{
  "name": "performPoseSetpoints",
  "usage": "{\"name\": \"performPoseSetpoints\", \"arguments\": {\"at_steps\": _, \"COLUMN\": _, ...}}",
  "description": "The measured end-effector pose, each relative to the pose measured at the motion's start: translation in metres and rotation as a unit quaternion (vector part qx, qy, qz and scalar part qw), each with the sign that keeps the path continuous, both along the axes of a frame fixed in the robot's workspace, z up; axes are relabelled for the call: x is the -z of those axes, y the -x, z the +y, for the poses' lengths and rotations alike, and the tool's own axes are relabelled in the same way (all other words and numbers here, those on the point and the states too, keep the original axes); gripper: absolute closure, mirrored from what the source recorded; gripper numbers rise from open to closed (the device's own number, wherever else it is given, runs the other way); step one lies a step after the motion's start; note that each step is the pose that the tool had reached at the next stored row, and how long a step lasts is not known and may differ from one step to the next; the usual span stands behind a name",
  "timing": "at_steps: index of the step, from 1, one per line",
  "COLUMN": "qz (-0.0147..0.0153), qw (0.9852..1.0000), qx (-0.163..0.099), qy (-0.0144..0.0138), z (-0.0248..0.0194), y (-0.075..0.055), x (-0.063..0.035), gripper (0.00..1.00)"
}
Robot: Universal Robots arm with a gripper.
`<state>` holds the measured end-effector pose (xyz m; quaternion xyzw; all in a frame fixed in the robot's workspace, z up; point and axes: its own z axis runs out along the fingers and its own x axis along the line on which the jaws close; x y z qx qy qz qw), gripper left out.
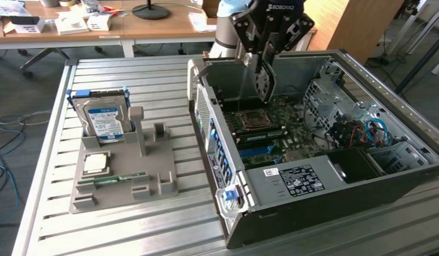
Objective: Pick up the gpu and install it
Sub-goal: 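Pick up the gpu and move the gpu toward the slot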
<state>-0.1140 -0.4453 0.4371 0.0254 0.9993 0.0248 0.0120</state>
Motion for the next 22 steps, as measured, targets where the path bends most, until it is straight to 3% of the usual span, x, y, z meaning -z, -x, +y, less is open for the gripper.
{"name": "performPoseSetpoints", "arguments": {"at_steps": 22, "qz": 0.0000, "qw": 1.0000, "qx": 0.000, "qy": -0.0001, "z": 0.0001, "y": -0.055, "x": 0.0000, "gripper": 0.74}}
